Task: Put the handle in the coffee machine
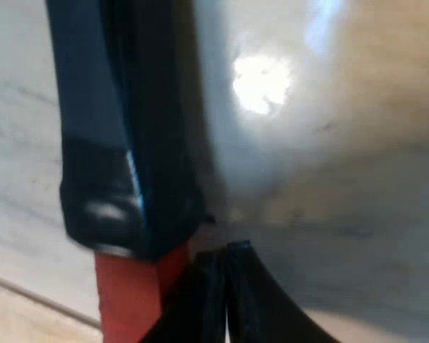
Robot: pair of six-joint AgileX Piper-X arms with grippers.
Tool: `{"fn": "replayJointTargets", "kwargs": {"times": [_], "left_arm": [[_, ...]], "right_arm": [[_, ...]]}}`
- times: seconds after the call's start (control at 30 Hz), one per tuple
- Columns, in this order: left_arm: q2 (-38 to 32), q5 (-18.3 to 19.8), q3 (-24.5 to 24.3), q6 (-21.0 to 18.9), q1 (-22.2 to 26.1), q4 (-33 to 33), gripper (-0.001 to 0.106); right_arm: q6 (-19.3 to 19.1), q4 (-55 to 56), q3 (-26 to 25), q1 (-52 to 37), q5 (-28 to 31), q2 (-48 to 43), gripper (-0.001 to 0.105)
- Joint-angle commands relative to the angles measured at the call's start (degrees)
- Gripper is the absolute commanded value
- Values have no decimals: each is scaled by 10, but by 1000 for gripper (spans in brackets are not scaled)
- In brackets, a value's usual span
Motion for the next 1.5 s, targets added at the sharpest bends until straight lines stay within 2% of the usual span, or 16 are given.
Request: {"fn": "replayJointTargets", "kwargs": {"times": [0.03, 0.23, 0.4, 0.47, 0.53, 0.67, 0.93, 1.07, 1.2, 1.37, 1.5], "left_arm": [[-2, -22, -1, -5, -3, 6, 67], [-2, -29, -1, -5, -3, 24, 67], [-2, -42, -1, -5, -3, 50, 67], [-3, -42, -1, -5, -3, 57, 67], [-3, -44, -4, -5, -3, 62, 67], [-3, -47, -7, -5, -3, 70, 67], [-3, -53, -14, -5, -3, 106, 67], [-3, -72, -28, -5, -3, 120, 67], [-3, -100, -41, -5, -3, 125, 67], [-3, -135, -44, -5, -3, 133, 67], [-3, -153, -44, -5, -3, 137, 67]], "right_arm": [[29, -20, 1, 35, -5, 4, 0], [96, -85, 1, 86, 45, 4, 0], [115, -126, 1, 96, 60, 10, 0], [137, -152, 1, 96, 60, 24, 0], [142, -167, 1, 96, 56, 32, 0], [172, -234, 1, 96, 19, 61, 0], [213, -346, -1, 96, 28, 96, 0], [217, -349, -17, 96, 28, 118, 0], [217, -349, -67, 96, 35, 154, 0], [214, -349, -106, 96, 78, 184, 0], [214, -372, -113, 95, 96, 191, 0]]}}
